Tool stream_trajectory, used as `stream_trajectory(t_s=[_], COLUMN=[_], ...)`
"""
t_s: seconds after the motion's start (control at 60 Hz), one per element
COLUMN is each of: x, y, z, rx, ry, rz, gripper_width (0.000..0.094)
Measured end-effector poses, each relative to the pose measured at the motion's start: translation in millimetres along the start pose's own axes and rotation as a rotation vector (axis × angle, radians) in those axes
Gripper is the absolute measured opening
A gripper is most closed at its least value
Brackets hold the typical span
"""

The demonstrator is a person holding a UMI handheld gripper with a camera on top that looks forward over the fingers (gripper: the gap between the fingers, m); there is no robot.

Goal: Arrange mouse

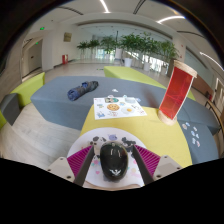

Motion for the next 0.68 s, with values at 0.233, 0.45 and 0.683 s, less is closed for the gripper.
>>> stream_trajectory(t_s=[0.233, 0.45, 0.683], x=[-7, -12, -2], y=[-117, -209, -228], z=[4, -26, -52], rx=[0.077, 0.120, 0.145], ry=[0.014, -0.025, 0.009], rz=[0.063, 0.150, 0.218], gripper_width=[0.0835, 0.0832, 0.0841])
Point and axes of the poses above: the point between the fingertips, and its own axes, seen from behind it with the camera up: x to the right, z up, y forward, the way the camera looks, the point moved 1 cm from there along -y, backward, against the way the camera looks, and after that the axes turned 1 degree about x, right-handed, at the moved point
